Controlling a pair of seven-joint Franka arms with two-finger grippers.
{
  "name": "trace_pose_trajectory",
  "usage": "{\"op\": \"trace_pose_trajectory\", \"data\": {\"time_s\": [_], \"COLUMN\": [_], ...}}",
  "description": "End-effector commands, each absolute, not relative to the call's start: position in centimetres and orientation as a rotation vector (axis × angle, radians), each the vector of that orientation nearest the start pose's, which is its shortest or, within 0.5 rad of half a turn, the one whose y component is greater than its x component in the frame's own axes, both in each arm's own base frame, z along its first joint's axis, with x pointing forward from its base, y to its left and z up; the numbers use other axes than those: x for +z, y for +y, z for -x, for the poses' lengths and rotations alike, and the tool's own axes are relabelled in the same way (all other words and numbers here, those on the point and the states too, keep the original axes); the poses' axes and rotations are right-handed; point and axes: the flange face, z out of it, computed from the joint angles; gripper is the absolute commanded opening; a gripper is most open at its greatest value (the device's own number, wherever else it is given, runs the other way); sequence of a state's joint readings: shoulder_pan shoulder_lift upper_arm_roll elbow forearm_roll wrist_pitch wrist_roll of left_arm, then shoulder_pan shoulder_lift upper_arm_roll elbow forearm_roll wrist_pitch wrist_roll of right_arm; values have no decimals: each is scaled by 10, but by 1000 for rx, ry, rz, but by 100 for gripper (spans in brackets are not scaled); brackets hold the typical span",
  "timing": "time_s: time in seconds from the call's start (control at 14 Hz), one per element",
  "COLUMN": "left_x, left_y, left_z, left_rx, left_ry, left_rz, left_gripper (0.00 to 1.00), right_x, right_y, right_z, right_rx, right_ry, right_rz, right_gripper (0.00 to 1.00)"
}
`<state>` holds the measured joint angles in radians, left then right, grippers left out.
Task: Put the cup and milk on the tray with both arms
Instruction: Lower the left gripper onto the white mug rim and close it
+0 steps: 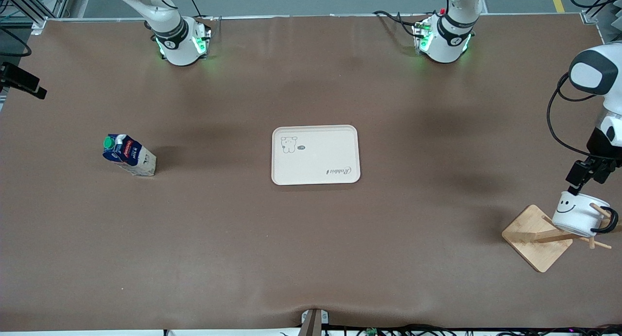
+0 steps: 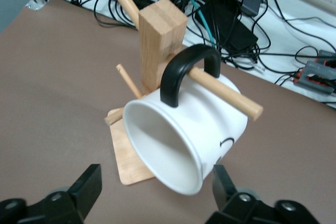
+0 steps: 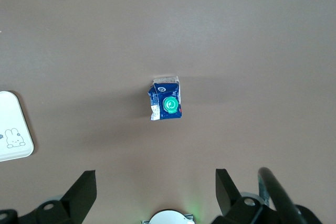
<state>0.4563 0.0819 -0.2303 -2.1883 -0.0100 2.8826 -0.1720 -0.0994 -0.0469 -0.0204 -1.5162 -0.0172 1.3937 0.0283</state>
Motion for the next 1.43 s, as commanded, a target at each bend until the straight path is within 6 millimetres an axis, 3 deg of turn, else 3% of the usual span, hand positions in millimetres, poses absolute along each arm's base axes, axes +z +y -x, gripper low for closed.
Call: {"op": "trace_pose_trajectory", "data": {"time_s": [0.0, 0.29, 0.93, 1.07, 1.36], "left_x": [421, 423, 429, 430, 438], "left_y": [131, 125, 106, 98, 85], "left_z": [-580, -590, -602, -605, -606], "left_rx": [-1014, -1057, -1086, -1091, -1111], "left_ry": [-597, -569, -516, -497, -472], "left_rz": [2931, 2930, 2949, 2957, 2966], "left_gripper": [84, 64, 4, 0, 0], "right_x": [660, 660, 660, 611, 613], "right_y": [-67, -66, -65, -61, -59], "right_z": [-525, -526, -527, -555, -558], "right_rx": [93, 83, 79, 228, 205], "right_ry": [238, 238, 237, 209, 204], "right_rz": [3165, 3164, 3154, 3146, 3150], "right_gripper": [100, 100, 100, 100, 100]}}
